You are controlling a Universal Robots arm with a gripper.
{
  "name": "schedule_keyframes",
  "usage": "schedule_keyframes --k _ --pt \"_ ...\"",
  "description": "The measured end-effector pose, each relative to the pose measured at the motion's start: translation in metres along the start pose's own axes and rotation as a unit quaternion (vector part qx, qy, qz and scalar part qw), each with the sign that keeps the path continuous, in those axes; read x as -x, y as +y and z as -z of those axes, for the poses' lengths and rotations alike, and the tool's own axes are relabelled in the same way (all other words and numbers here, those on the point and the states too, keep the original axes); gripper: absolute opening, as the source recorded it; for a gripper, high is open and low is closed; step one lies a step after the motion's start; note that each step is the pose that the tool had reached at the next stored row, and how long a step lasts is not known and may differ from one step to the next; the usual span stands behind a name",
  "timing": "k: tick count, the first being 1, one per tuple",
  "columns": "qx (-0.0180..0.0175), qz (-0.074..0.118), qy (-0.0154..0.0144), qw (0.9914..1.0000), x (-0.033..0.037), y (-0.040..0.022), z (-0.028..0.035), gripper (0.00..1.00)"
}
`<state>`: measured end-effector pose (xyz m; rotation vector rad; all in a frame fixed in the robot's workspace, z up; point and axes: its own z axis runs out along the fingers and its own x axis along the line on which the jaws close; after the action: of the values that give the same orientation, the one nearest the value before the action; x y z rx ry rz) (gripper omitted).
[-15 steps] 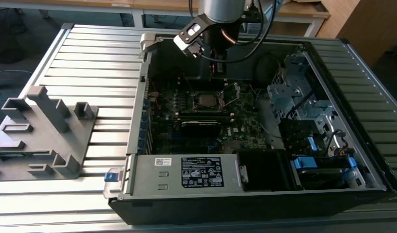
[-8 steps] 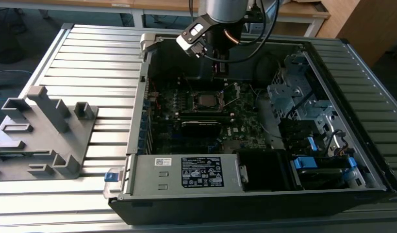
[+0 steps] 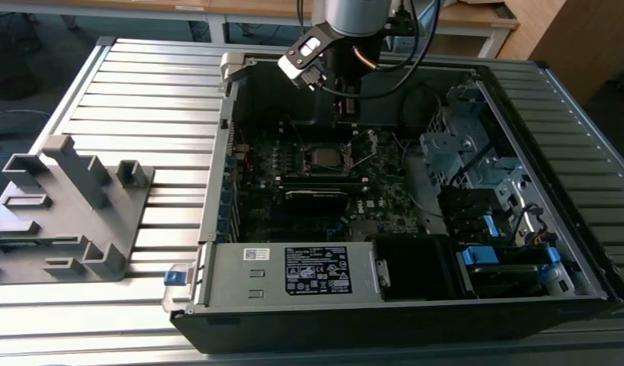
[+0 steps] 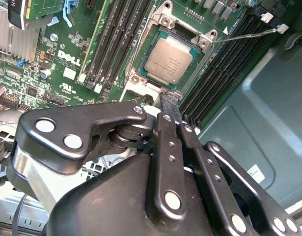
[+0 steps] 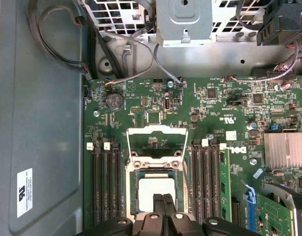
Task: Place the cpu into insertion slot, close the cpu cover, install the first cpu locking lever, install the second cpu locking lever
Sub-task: 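Close the cpu cover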
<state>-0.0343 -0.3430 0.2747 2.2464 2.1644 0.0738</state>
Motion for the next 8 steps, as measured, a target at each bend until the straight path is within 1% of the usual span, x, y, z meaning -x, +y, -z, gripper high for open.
schedule_keyframes --k 8 --pt "0.0000 0.000 0.0000 1.00000 -0.0002 0.0066 -0.0003 0.11"
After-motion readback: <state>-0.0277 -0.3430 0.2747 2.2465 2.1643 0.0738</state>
